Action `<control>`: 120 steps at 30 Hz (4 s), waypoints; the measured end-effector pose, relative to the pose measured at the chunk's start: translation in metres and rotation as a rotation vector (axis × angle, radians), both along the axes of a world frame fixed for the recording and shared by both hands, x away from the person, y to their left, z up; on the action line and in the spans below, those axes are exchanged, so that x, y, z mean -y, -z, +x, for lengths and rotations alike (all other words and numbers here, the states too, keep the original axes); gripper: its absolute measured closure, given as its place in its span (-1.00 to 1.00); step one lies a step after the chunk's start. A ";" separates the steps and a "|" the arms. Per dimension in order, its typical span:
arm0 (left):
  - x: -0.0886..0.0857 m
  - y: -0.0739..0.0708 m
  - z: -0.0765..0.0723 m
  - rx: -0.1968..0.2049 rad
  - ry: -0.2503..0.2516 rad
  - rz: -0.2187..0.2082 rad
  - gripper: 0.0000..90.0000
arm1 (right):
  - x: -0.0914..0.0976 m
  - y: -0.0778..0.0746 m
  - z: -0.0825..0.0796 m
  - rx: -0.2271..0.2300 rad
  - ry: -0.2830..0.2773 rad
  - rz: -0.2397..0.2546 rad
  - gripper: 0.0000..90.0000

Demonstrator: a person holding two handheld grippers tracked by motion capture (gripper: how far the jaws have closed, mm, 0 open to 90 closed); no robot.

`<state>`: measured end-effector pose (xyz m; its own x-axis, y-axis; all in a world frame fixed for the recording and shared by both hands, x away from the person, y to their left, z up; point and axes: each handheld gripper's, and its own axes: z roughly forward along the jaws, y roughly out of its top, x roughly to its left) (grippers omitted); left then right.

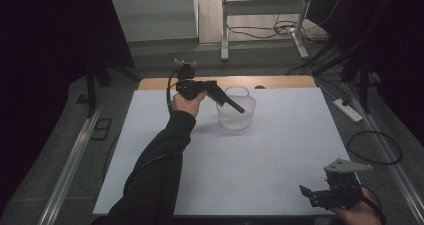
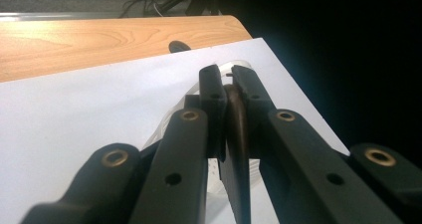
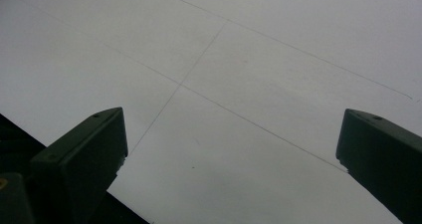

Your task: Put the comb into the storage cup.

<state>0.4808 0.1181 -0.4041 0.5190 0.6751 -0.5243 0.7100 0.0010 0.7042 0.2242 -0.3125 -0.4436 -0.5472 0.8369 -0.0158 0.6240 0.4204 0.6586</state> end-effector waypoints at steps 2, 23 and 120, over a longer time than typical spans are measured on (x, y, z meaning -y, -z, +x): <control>0.002 0.002 0.001 -0.004 -0.004 -0.002 0.86 | 0.000 0.000 0.000 -0.001 0.000 0.000 -1.00; 0.014 0.024 0.007 -0.023 -0.013 -0.014 0.86 | 0.000 0.000 0.000 -0.003 -0.005 0.002 -0.99; 0.001 0.026 -0.003 0.082 0.004 0.333 -0.94 | -0.001 0.000 -0.001 -0.006 -0.027 0.000 -1.00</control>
<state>0.4781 0.1174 -0.4304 0.5529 0.8002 -0.2322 0.6508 -0.2408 0.7201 0.2234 -0.3115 -0.4438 -0.5698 0.8217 -0.0122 0.6162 0.4371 0.6552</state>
